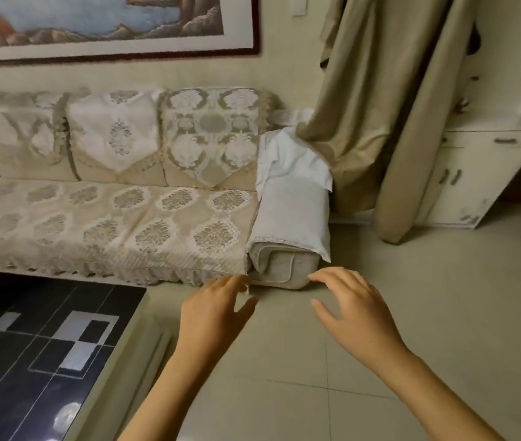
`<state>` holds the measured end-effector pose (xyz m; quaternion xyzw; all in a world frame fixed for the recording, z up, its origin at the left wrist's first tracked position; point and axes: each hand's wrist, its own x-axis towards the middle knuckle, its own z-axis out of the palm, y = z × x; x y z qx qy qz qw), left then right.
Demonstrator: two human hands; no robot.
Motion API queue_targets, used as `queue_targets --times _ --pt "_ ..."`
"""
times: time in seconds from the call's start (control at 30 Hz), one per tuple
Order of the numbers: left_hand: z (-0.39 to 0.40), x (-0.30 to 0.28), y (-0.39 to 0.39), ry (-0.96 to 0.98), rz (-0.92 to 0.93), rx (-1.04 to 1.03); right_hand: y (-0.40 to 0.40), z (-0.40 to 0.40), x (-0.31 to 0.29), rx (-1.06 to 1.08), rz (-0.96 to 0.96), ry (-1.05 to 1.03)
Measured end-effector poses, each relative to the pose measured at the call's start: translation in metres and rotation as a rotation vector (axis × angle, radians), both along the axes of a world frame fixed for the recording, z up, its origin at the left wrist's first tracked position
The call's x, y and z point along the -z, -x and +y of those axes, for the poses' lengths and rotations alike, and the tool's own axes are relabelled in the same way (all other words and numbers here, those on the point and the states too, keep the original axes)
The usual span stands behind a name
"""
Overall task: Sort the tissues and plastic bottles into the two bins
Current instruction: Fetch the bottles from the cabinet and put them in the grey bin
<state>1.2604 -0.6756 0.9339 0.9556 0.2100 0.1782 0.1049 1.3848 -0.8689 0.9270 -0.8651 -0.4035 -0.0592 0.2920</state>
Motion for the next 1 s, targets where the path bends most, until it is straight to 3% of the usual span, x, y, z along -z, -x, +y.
queue_targets --times 0.43,0.73,1.0 --pt "0.021 0.001 -0.301 -0.06 -0.032 0.388 -0.218 -0.025 -0.011 0.345 -0.008 0.022" --pt "-0.043 0.011 -0.51 -0.069 -0.04 0.62 -0.371 -0.084 -0.005 0.507 0.002 0.025" --pt "-0.12 0.012 -0.694 -0.012 -0.069 0.68 -0.549 -0.152 0.0 0.524 -0.011 0.054"
